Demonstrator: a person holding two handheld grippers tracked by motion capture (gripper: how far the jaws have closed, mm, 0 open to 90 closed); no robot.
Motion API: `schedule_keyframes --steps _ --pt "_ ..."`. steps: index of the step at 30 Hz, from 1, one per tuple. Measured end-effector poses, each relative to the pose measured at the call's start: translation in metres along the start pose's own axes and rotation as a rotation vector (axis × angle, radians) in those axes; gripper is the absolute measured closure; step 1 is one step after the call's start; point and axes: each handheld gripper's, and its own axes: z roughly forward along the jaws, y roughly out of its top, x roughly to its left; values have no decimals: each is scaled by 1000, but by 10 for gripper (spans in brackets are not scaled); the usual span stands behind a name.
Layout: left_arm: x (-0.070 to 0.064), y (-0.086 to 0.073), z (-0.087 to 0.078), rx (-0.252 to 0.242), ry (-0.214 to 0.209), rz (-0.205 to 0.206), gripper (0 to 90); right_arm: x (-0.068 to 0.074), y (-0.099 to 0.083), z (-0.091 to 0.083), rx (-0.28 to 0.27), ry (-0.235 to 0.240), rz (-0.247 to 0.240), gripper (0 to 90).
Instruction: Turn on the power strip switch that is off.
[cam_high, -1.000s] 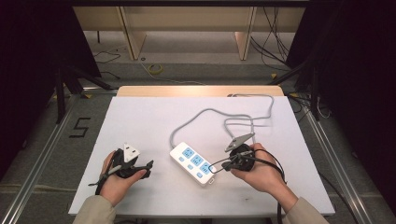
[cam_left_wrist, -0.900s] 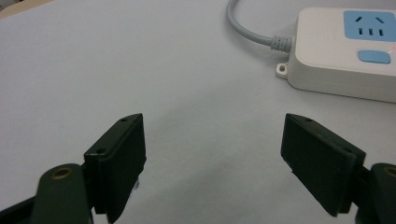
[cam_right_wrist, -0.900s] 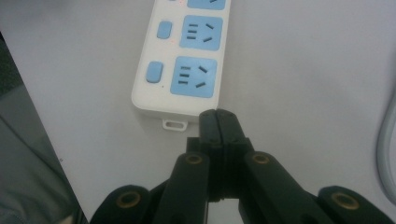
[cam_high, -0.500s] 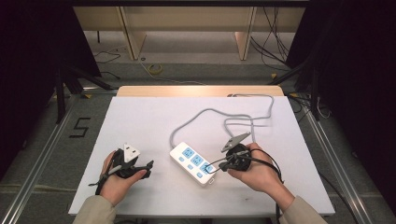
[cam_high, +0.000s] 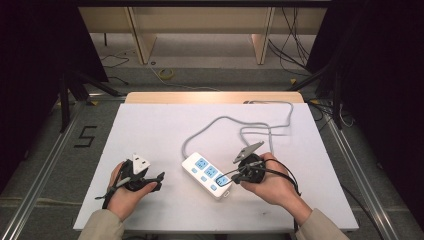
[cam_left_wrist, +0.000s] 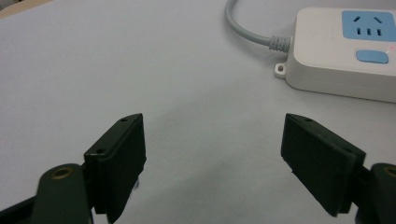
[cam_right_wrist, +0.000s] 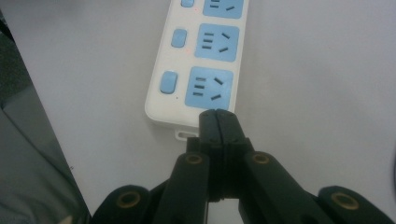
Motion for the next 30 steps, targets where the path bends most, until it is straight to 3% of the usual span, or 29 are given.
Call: schedule_keyframes --steps 30 --pt "-1 0 0 -1 -2 1 221 9 14 9 23 19 -17 900"
